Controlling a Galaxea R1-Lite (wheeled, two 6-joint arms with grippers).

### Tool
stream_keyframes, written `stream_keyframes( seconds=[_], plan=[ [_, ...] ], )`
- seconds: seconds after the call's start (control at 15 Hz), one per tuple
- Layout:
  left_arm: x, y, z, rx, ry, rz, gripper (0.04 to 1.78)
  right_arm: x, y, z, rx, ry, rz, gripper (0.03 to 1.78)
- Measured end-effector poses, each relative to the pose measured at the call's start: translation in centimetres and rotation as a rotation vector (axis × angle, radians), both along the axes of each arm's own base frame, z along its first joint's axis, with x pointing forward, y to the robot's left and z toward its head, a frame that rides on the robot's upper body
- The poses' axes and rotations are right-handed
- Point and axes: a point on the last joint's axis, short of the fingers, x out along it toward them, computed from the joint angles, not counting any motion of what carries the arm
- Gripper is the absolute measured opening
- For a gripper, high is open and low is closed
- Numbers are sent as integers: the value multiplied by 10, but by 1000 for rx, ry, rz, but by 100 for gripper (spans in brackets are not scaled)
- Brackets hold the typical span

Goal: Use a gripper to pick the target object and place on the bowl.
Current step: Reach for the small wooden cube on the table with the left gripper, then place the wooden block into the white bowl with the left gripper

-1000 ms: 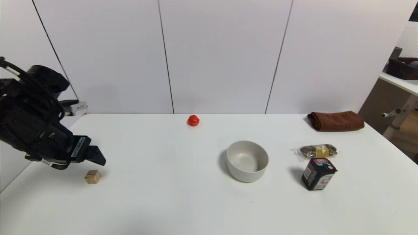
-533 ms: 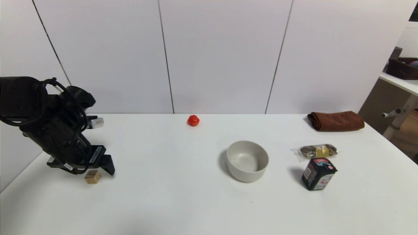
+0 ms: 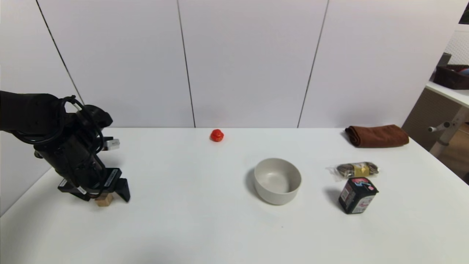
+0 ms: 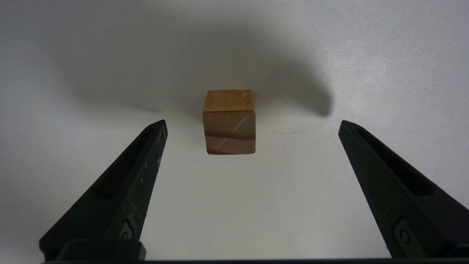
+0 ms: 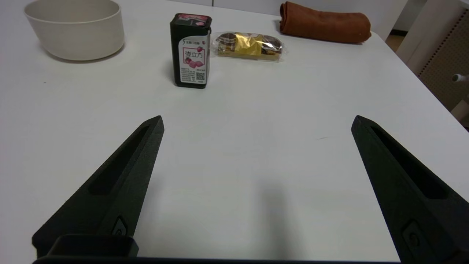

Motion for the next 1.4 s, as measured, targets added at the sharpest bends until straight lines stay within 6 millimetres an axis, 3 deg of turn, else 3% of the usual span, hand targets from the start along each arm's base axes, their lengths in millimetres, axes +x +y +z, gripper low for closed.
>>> stream_keyframes(
  seconds=[0.6, 0.87, 1.07, 1.13, 1.4],
  plan=[
    [1, 0, -3, -1, 10, -2, 169, 0, 0, 0, 0, -1, 0, 177],
    [1, 0, -3, -1, 14, -6, 109, 0, 0, 0, 0, -1, 0, 177],
    [0, 0, -3, 0, 20, -6, 78, 0, 0, 0, 0, 0, 0, 177],
    [0, 0, -3, 0, 20, -6, 37, 0, 0, 0, 0, 0, 0, 177],
    [0, 0, -2, 0, 13, -4, 37, 0, 0, 0, 0, -1, 0, 177]
  ],
)
